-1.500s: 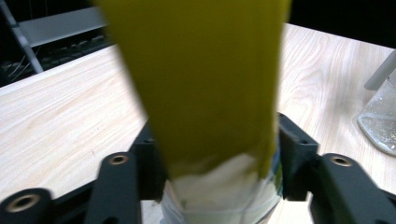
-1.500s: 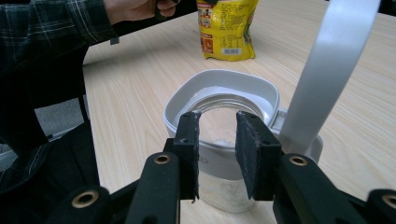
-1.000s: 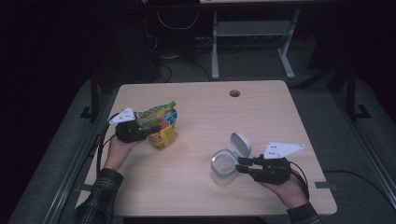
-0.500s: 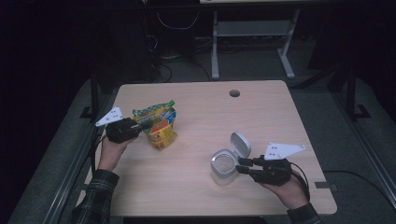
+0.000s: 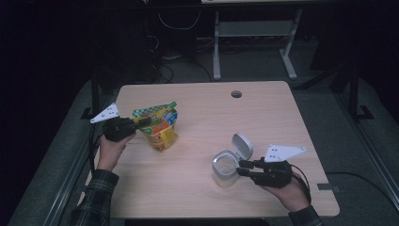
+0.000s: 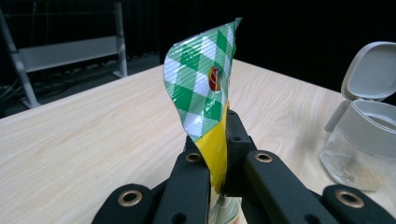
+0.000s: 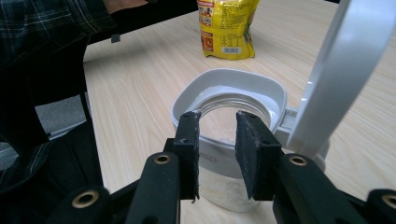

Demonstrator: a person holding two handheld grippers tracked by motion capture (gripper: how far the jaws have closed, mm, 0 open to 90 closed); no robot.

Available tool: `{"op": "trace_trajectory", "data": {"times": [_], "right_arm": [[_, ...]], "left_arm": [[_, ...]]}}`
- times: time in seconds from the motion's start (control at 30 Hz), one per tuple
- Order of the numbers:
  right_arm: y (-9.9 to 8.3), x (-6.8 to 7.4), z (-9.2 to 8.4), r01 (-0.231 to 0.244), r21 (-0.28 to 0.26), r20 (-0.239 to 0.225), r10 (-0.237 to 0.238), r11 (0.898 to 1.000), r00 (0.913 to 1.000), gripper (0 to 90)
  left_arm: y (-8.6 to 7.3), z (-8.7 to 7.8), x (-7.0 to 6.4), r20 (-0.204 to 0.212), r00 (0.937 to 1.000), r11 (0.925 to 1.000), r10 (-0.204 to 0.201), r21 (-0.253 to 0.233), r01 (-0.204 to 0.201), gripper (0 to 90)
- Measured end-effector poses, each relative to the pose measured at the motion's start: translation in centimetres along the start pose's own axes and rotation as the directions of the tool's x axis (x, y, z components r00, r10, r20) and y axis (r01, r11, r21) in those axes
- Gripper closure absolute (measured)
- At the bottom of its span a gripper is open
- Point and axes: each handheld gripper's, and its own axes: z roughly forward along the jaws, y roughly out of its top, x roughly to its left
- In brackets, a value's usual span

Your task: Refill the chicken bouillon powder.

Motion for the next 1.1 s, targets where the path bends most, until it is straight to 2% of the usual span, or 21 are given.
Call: {"op": "trace_trajectory", "data": {"times": [0.3,0.4,0.77,0.93,1.03,1.1], "right_arm": [[0.5,0.4,0.4,0.006,-0.009,0.001,-0.006,1.0,1.0,67.2],[0.7,0.6,0.6,0.006,-0.006,-0.004,-0.006,1.0,1.0,66.6],[1.5,1.4,1.5,0.018,-0.007,-0.017,-0.018,1.0,0.9997,64.0],[2.2,1.9,2.4,0.011,-0.009,-0.007,-0.011,1.0,0.9999,63.3],[2.7,2.4,3.1,0.005,-0.016,0.015,-0.005,1.0,0.9999,68.6],[3.0,2.7,3.7,-0.01,-0.013,0.025,0.01,1.0,0.9996,76.7]], "left_arm": [[2.2,0.0,-0.9,-0.016,0.9998,0.9984,0.012,0.056,-0.011,90.0],[2.6,-0.3,-1.1,-0.016,0.9999,0.9981,-0.001,0.061,0.002,90.0],[4.4,-1.8,-2.3,-0.005,0.9999,0.9987,-0.013,0.049,0.013,90.0],[5.3,-2.5,-3.0,0.023,0.9993,0.9993,-0.028,0.025,0.028,90.0],[6.0,-2.9,-3.6,0.044,0.9985,0.9993,-0.032,0.018,0.031,90.0],[6.6,-3.1,-4.1,0.062,0.9976,0.9994,-0.03,0.016,0.029,90.0]]}}
